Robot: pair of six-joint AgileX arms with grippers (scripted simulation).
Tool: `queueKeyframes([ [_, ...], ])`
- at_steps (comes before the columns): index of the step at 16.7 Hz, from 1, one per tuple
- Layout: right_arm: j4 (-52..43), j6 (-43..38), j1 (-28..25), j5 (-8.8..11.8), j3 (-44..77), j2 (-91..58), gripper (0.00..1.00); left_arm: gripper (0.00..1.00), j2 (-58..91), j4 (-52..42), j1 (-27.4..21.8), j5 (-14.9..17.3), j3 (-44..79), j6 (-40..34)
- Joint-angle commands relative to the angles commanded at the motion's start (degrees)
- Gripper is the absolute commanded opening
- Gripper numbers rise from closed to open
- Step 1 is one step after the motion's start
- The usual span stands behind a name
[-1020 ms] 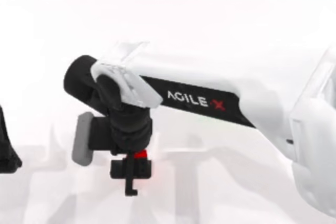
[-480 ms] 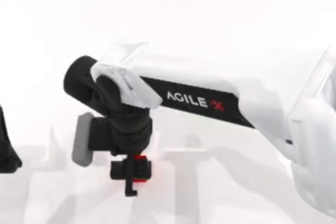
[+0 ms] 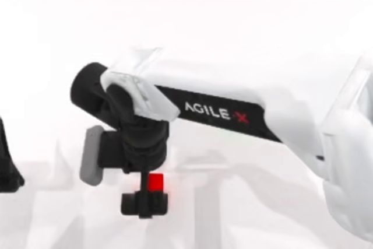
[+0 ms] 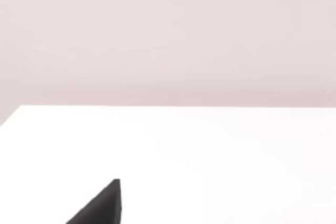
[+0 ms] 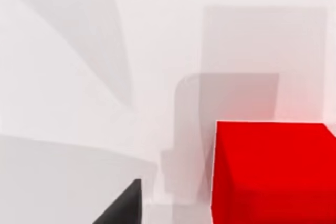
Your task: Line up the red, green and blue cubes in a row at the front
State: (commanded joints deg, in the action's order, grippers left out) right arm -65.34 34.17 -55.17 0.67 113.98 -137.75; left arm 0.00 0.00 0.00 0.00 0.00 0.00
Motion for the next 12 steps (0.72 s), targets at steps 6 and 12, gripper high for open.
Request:
queueKeyframes([
  [6,-0.01,0.0,0.13,0.0,0.01,0.02,1.0,1.0,0.0,0.0,0.0,0.0,0.0,0.0],
  [12,-9.38,0.08,-0.05,0.03,8.41,0.55,1.0,1.0,0.0,0.0,0.0,0.0,0.0,0.0],
])
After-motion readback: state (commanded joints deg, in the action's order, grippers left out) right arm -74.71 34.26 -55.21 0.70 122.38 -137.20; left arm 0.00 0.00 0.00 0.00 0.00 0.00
